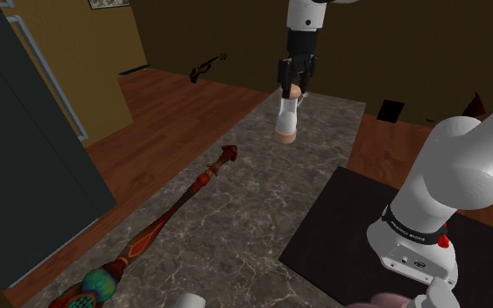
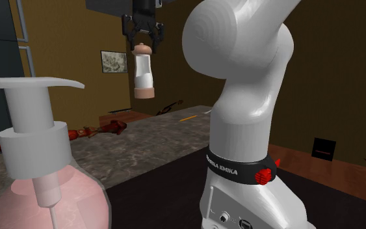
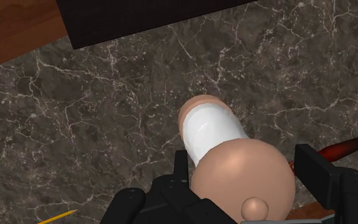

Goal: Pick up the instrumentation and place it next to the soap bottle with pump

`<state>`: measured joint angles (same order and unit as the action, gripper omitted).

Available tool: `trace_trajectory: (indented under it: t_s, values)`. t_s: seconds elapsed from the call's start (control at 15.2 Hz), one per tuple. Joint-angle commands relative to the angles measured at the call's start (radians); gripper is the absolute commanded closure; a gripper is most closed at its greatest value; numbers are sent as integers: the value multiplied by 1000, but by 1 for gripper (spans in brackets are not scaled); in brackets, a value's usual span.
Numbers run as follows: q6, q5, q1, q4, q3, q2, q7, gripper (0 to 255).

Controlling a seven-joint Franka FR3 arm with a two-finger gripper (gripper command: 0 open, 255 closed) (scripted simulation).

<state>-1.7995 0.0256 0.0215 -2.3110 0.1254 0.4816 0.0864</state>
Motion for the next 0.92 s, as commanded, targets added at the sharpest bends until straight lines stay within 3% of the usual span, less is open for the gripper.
trace_trajectory:
  t_s: [0.0, 0.86]
  values:
    - [28, 0, 0, 31, 1, -2, 0, 255]
    - [201, 3, 3, 217, -3, -16, 10, 255]
